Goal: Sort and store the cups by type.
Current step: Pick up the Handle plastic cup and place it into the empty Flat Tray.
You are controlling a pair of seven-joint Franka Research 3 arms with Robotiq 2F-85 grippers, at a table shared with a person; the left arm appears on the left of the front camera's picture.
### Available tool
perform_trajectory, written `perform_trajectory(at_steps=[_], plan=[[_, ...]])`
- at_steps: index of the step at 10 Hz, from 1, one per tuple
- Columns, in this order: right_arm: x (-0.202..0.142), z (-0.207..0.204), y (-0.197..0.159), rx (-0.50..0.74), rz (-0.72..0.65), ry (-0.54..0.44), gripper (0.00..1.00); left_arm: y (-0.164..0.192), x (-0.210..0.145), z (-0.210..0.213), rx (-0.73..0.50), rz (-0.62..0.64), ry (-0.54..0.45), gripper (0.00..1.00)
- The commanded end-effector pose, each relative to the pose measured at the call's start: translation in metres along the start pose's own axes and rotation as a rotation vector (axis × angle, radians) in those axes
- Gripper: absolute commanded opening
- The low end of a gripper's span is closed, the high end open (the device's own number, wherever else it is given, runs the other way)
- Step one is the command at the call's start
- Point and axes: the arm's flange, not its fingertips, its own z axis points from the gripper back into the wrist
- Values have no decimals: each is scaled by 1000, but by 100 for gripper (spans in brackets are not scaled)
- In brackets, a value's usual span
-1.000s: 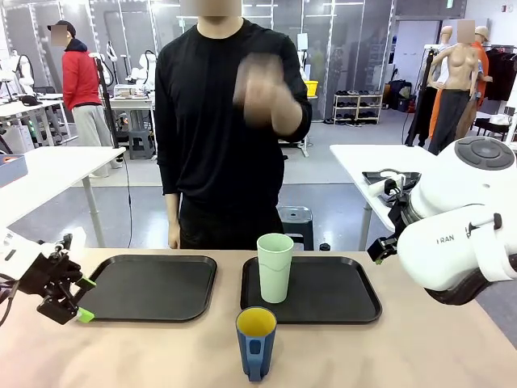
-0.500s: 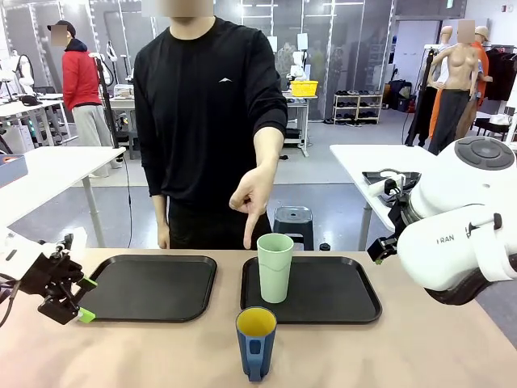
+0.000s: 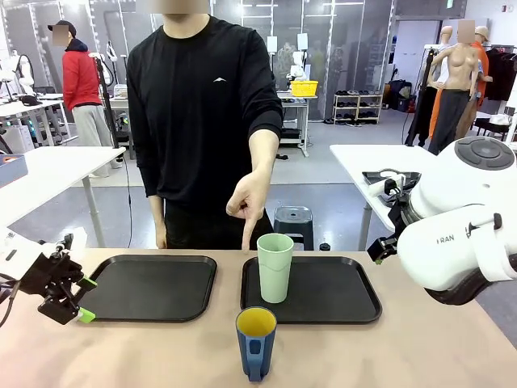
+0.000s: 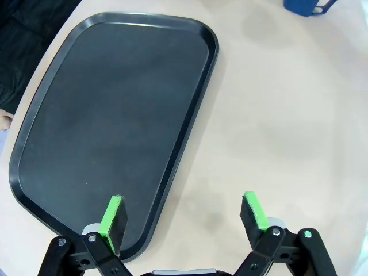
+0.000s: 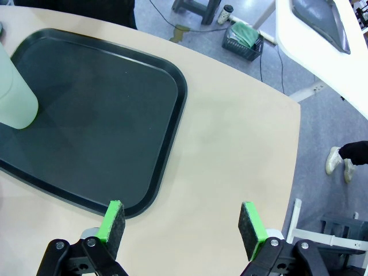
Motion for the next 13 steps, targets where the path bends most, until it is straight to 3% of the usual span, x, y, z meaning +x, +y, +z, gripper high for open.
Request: perform_trajectory(at_steps=[1,4,5,8,10,11,13], plan=[[-1,0,1,-2,6,0,100,0,-1,-2,9,1,0,100],[0,0,0,0,0,0,100,0,-1,-2,9,1,0,100],[-6,4,1,31,65,22,100,0,-1,-2,9,1,0,100],[-29,21,-8,73,433,32,100,0,-1,-2,9,1,0,100],[-41,33,-13,123,668,96,100,0,-1,-2,9,1,0,100],[-46,37,-15,195,774,86,100,0,-1,-2,9,1,0,100],[-55,37,-23,199,889,141,100,0,-1,-2,9,1,0,100]])
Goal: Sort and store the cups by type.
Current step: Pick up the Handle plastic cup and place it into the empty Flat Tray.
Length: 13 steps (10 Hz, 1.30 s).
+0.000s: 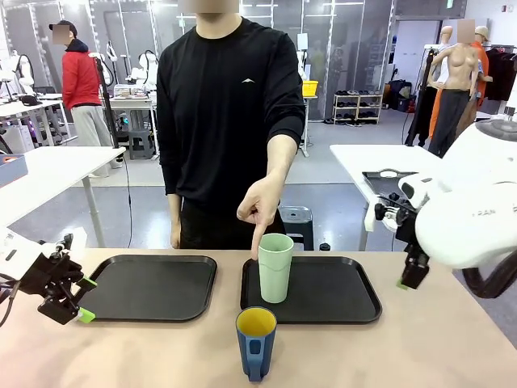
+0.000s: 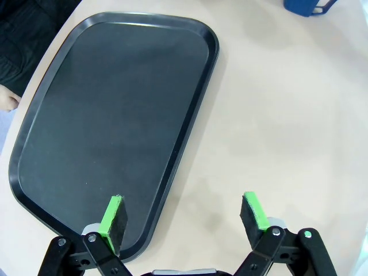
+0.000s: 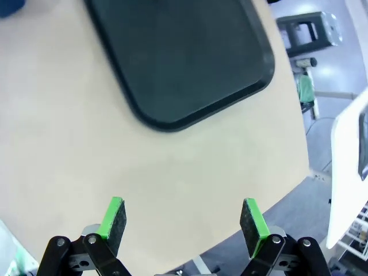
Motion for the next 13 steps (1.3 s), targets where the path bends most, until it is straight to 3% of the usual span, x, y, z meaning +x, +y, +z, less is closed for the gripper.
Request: perform_trajectory(at_steps=[1,2,3,4,7,8,11,13], plan=[[-34,3,21,29,89,29,100,-1,-1,-2,9,0,1,100],[-38,1,21,29,131,50,100,-1,-1,-2,9,0,1,100],[-36,-2,17,-14,62,81,100,-1,-1,-2,9,0,1,100],[-15,5,-1,35,85,33,100,-1,-1,-2,9,0,1,100],[-21,5,-4,29,86,51,100,-1,-1,-2,9,0,1,100],[-25,-13,-6,62,175,179,100,-1,-1,-2,9,0,1,100],[-43,-54,22,159,251,37,100,-1,-1,-2,9,0,1,100],[-46,-66,46,157,236,-161,100,-1,-1,-2,9,0,1,100]])
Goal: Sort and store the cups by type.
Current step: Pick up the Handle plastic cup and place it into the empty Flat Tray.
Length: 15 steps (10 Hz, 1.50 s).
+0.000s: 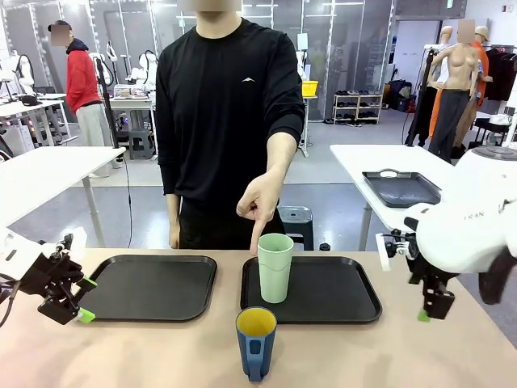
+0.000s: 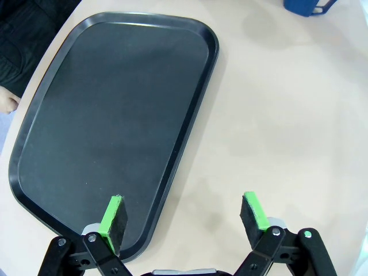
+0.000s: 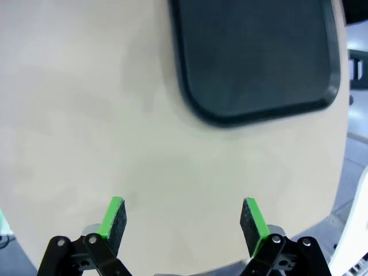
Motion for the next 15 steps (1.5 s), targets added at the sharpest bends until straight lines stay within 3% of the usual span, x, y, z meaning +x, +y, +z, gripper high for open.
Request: perform_trajectory(at_steps=[1,5,6,9,15], plan=[[-9,-33,53,-17,14,-268,100,0,-1,-2,10,0,1,100],[3,-72,73,21,14,-693,100,0,-1,-2,10,0,1,100],[-1,-75,74,31,8,-729,100,0,-1,-2,10,0,1,100],[5,-99,86,110,-9,-984,100,0,-1,-2,10,0,1,100],[16,-115,98,220,-12,-1235,100,0,-1,-2,10,0,1,100]])
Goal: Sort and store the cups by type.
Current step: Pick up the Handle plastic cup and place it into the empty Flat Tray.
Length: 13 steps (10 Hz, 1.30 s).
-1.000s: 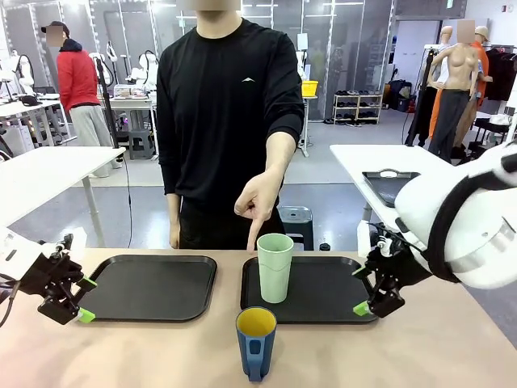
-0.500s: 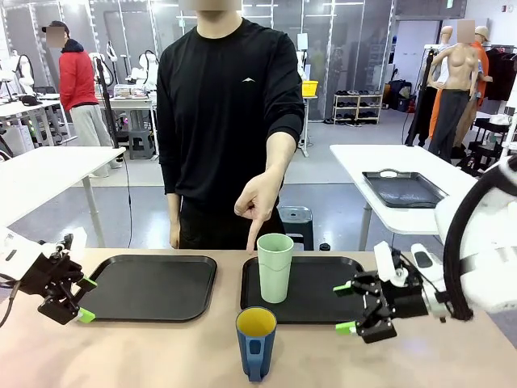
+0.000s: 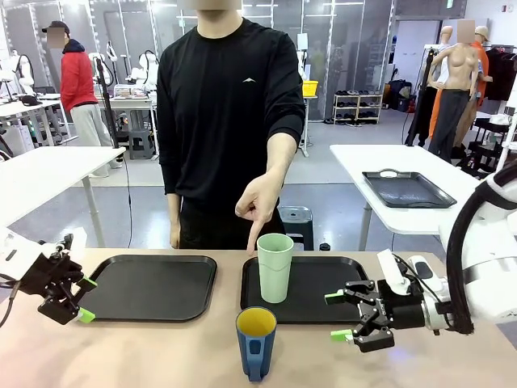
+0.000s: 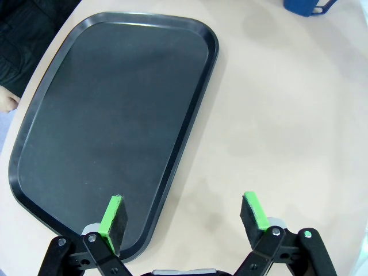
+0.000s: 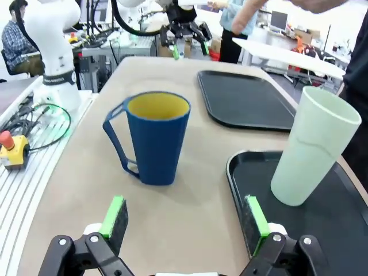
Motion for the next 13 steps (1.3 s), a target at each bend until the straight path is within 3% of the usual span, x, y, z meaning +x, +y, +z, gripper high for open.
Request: perform_trajectory(at_steps=[1,6,13], plan=[[-4,1,-1,-11,-1,30,100,0,-1,-2,10,0,1,100],[-3,2,-1,-8,-5,15,100,0,-1,-2,10,0,1,100],[-17,-80,-12,162,-30,-23,100,0,-1,-2,10,0,1,100]])
